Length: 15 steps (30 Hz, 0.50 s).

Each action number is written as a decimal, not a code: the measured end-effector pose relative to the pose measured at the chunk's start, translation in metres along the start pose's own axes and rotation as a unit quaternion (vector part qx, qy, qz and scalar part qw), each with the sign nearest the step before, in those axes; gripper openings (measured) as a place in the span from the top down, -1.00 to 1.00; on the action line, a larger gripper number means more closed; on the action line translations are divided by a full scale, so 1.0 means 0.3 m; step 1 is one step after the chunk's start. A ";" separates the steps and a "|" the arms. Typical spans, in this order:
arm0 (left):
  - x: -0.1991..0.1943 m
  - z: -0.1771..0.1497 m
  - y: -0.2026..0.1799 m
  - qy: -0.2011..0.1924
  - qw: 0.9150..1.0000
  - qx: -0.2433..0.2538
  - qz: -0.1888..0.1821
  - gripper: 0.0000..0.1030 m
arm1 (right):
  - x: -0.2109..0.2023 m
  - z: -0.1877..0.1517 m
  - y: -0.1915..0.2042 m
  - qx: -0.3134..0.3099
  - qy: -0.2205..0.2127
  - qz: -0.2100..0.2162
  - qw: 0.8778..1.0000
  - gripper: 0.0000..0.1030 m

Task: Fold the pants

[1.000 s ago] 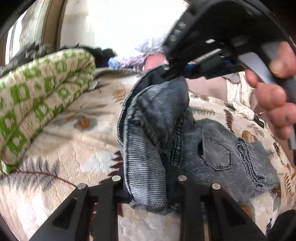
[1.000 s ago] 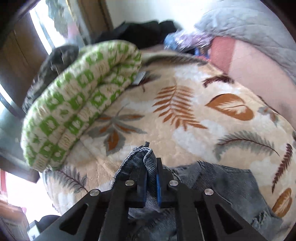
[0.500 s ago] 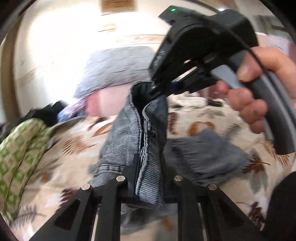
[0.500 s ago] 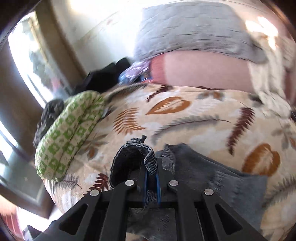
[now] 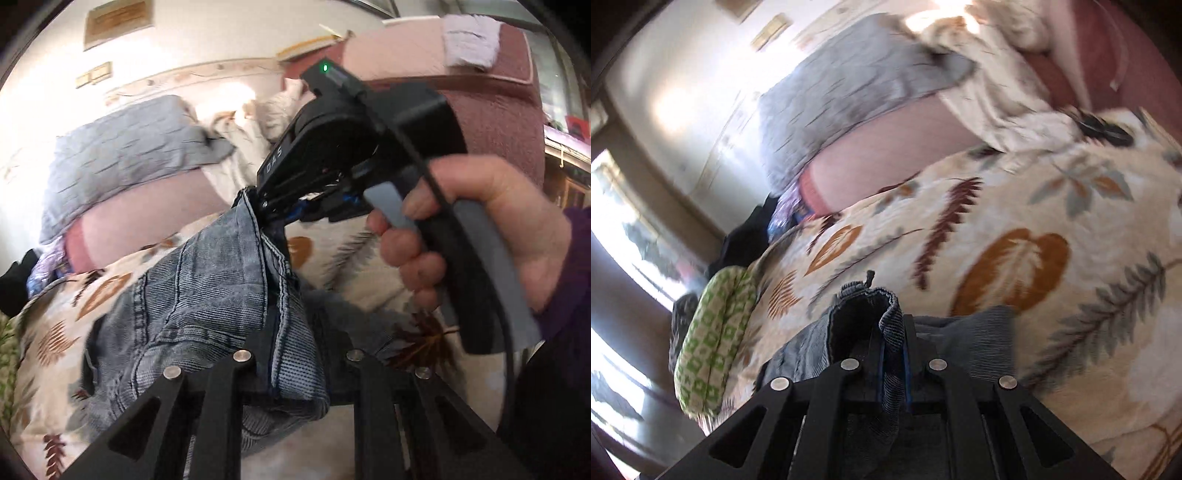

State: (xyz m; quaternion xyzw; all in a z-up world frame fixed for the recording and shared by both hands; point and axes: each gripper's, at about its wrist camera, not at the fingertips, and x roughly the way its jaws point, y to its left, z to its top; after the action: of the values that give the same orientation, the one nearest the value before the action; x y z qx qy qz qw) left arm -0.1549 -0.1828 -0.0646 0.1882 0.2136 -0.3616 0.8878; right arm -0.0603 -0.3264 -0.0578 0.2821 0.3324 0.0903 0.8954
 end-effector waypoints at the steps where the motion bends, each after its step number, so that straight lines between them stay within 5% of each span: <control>1: 0.016 0.007 -0.017 0.002 1.000 0.002 -0.005 0.65 | 0.003 0.004 -0.041 0.014 0.000 0.003 1.000 0.85; 10: 0.131 0.011 -0.106 0.040 0.999 0.003 -0.028 0.65 | 0.054 0.040 -0.251 0.061 0.008 0.002 0.998 0.85; 15: 0.164 0.009 -0.122 0.052 0.998 0.016 -0.040 0.64 | 0.095 0.034 -0.321 0.076 0.024 -0.018 0.997 0.66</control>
State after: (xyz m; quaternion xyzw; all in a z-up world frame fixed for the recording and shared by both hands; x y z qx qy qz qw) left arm -0.1488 -0.2363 -0.0944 0.2121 0.2612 -0.3901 0.8571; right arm -0.0343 -0.4003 -0.1213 0.3405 0.3649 0.0554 0.8648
